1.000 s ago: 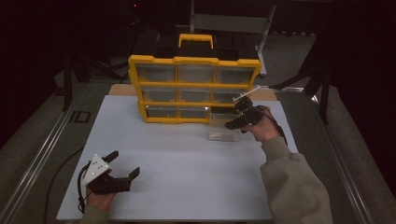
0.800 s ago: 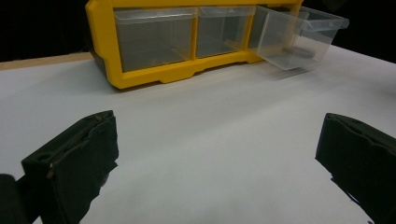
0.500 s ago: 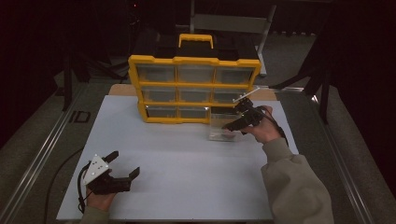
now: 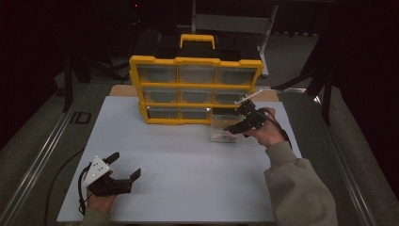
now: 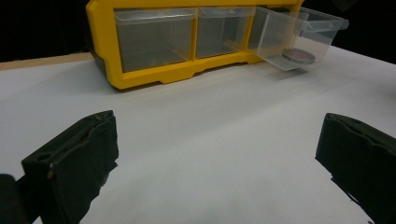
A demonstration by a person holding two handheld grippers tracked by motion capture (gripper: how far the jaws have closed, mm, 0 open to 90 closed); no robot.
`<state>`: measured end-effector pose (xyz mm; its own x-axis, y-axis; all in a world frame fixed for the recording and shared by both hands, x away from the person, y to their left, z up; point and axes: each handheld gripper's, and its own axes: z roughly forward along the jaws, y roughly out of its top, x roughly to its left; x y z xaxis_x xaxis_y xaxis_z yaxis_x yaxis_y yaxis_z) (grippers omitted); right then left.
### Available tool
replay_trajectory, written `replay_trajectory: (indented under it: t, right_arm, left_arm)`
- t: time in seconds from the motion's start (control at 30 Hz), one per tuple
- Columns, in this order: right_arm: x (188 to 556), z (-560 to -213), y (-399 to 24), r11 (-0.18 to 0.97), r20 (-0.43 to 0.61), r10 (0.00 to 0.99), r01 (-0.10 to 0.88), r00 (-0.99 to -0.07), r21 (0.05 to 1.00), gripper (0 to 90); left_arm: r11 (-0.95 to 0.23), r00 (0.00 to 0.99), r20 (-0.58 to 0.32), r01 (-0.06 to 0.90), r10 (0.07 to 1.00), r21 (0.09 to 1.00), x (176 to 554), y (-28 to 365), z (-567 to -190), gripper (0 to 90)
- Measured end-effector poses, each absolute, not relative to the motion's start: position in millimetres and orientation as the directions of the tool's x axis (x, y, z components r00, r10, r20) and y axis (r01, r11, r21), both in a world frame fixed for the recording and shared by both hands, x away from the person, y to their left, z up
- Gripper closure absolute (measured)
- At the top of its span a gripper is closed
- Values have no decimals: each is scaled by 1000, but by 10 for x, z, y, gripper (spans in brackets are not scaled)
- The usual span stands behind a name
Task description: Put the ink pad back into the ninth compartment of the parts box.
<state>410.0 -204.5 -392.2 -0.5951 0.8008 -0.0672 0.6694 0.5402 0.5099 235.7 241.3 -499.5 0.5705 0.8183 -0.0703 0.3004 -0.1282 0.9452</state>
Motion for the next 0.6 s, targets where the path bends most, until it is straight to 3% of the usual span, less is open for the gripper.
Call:
replay_trajectory:
  t: [0.6]
  right_arm:
    - [3988, -3899, -2081, 539, -61, 796, 660, -602, 523, 147]
  left_arm:
    - [-127, 571, -71, 300, 818, 946, 2356, 2412, -4995, 0]
